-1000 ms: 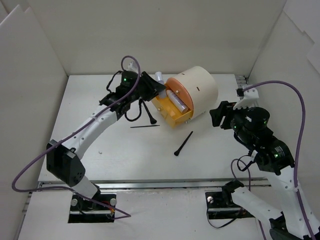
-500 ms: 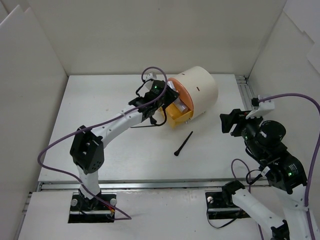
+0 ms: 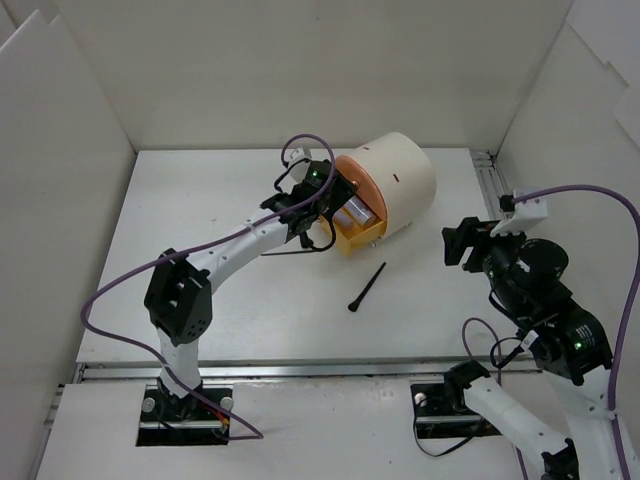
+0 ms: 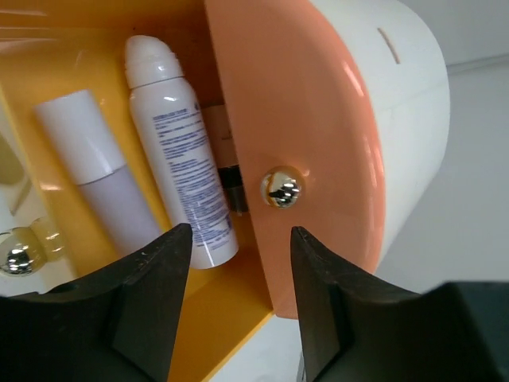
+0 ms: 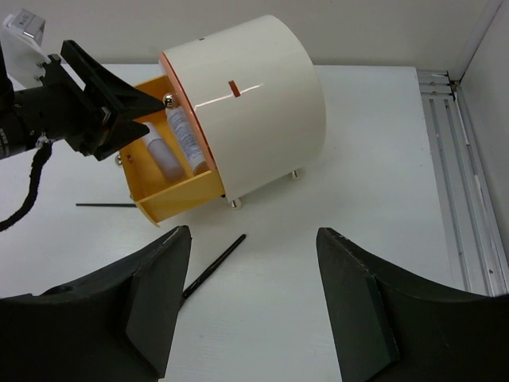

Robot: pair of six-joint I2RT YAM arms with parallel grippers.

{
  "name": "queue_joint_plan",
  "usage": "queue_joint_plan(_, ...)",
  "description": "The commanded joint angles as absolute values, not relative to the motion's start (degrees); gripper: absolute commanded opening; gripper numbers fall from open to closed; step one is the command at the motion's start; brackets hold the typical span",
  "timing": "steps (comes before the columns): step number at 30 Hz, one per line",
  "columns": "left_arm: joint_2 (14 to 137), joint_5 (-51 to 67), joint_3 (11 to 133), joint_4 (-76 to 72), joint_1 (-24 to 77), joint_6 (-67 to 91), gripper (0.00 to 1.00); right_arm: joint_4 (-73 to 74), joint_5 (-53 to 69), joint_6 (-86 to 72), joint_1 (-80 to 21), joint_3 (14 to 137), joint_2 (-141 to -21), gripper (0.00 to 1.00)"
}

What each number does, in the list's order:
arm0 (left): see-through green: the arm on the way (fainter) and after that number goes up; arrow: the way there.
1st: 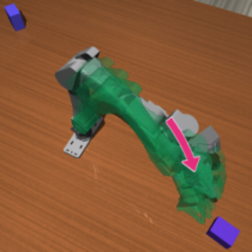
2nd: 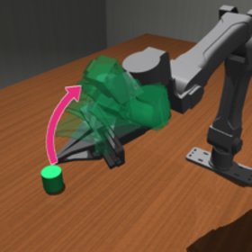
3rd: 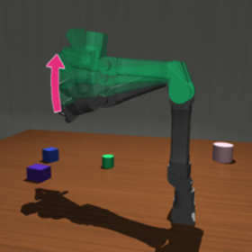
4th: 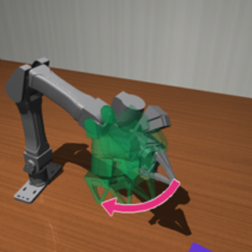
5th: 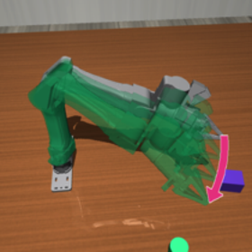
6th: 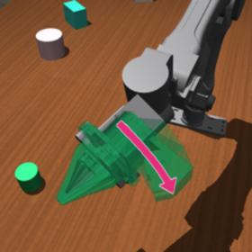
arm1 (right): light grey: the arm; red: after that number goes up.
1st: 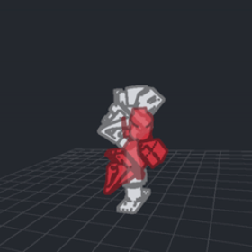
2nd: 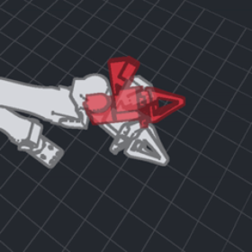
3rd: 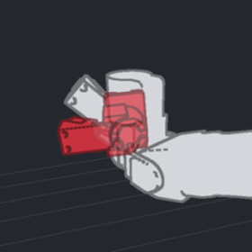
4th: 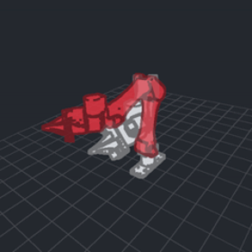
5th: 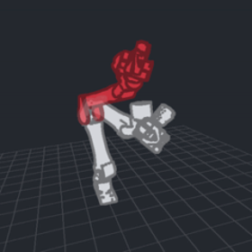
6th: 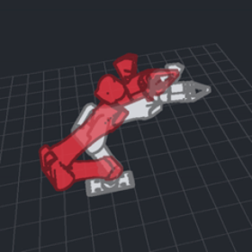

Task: Organize the makeup

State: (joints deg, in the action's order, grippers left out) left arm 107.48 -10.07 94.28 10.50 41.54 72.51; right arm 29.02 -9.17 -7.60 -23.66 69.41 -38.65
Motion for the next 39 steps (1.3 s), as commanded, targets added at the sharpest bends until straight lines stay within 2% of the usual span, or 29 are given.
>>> queue_joint_plan(1, 105.03, -9.32, 99.14, 8.17, 41.92, 71.98, 0.49, 26.28, -10.63, -6.59, -23.47, 71.45, -41.92, 0.62)
queue_joint_plan(7, 102.05, -8.44, 99.75, 7.56, 41.92, 67.09, 0.53, 25.93, -13.09, -4.14, -23.03, 75.75, -47.89, 0.63)
queue_joint_plan(9, 99.42, -8.79, 100.63, 9.13, 41.40, 64.18, 0.50, 25.32, -13.10, -3.69, -22.42, 78.82, -52.63, 0.62)
queue_joint_plan(10, 98.27, -8.79, 100.63, 9.58, 41.40, 61.03, 0.43, 25.05, -13.10, -3.43, -22.06, 80.06, -54.21, 0.61)
queue_joint_plan(12, 94.42, -6.96, 98.80, 10.46, 39.30, 58.46, 0.37, 24.35, -13.10, -2.29, -22.06, 84.96, -60.18, 0.60)
queue_joint_plan(13, 93.00, -5.64, 97.66, 10.63, 38.33, 56.53, 0.29, 24.35, -12.83, -1.85, -21.63, 86.90, -62.29, 0.60)
queue_joint_plan(15, 88.71, -2.13, 93.01, 10.81, 35.34, 54.77, 0.22, 24.26, -11.96, -1.76, -20.93, 92.86, -68.88, 0.60)
queue_joint_plan(16, 87.46, -0.98, 91.34, 10.81, 34.20, 53.71, 0.12, 24.34, -10.65, -1.84, -20.13, 94.90, -70.91, 0.59)
queue_joint_plan(20, 82.01, 4.65, 81.24, 10.37, 29.45, 48.17, 0.00, 24.17, -5.90, -3.60, -16.00, 103.78, -82.84, 0.56)
queue_joint_plan(25, 81.47, 14.84, 73.31, 5.89, 24.18, 43.25, 0.00, 24.26, -0.36, -6.94, -9.68, 115.30, -93.59, 0.41)
queue_joint_plan(28, 84.98, 18.54, 73.04, 6.15, 23.29, 39.82, 0.00, 24.26, 3.06, -8.43, -7.13, 120.05, -97.99, 0.25)
queue_joint_plan(29, 86.90, 19.07, 73.56, 6.24, 22.77, 39.03, 0.00, 24.26, 4.21, -9.22, -6.60, 120.75, -99.83, 0.14)
queue_joint_plan(31, 89.02, 21.26, 74.18, 5.72, 22.76, 36.57, 0.00, 24.17, 6.92, -10.10, -3.62, 122.08, -101.68, 0.04)
queue_joint_plan(33, 92.53, 23.36, 75.93, 5.36, 22.76, 35.34, 0.00, 23.65, 8.26, -10.99, -1.86, 121.99, -103.79, 0.00)
queue_joint_plan(39, 100.63, 26.19, 80.15, 2.64, 22.76, 34.10, 0.00, 21.36, 10.02, -10.28, 1.21, 119.97, -107.75, 0.00)
